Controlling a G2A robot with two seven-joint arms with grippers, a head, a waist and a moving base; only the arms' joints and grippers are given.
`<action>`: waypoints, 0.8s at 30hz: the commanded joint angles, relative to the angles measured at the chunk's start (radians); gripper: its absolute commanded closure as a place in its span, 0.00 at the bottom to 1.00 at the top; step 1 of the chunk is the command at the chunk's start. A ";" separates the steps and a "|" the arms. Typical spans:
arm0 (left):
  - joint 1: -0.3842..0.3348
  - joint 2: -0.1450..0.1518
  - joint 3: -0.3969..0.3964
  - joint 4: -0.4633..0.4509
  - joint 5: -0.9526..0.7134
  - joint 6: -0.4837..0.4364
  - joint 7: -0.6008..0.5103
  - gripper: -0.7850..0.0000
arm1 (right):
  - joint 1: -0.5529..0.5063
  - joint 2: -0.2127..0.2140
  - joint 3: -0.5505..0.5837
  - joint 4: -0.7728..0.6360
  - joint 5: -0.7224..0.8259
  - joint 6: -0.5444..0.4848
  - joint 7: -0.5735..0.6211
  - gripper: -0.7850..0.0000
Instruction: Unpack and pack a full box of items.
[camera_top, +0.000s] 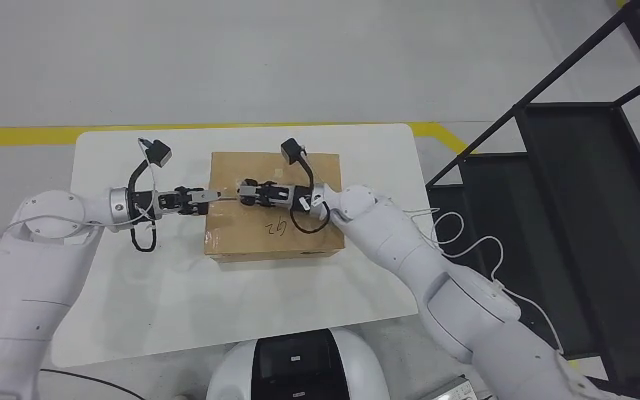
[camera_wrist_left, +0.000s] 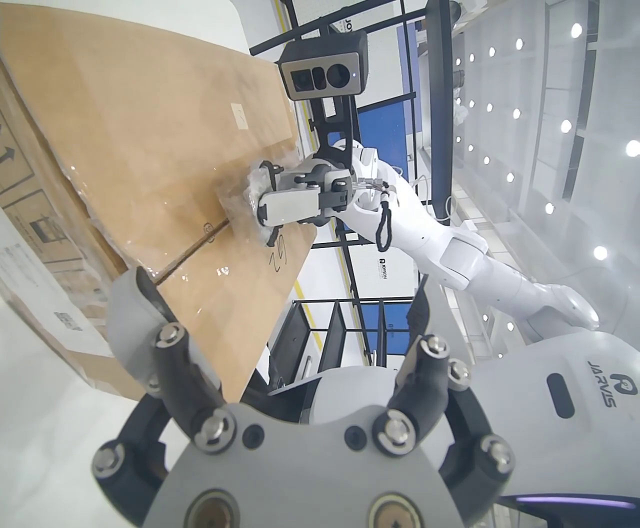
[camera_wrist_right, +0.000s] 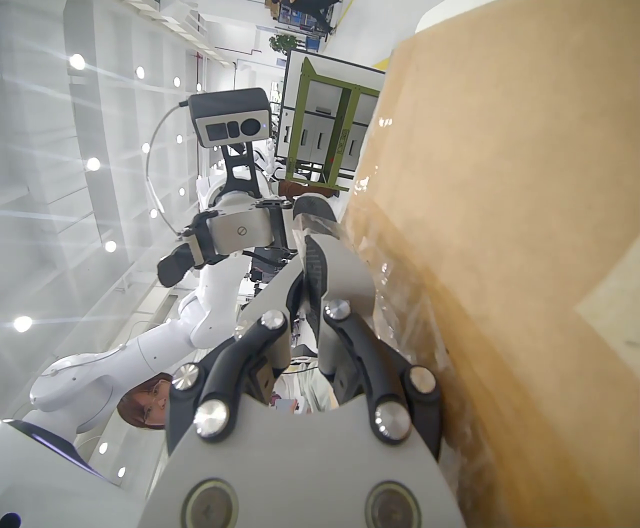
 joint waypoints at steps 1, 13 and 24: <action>0.001 0.001 -0.003 -0.001 0.000 -0.001 0.001 0.00 | 0.002 -0.004 0.000 0.008 -0.009 -0.002 -0.005 1.00; 0.012 0.002 -0.013 -0.006 -0.013 -0.014 0.004 0.00 | 0.029 -0.001 0.029 -0.002 -0.080 -0.057 0.004 0.00; 0.052 0.014 -0.066 -0.029 -0.034 -0.040 0.006 0.00 | 0.017 0.021 0.087 -0.129 -0.064 -0.086 0.072 0.00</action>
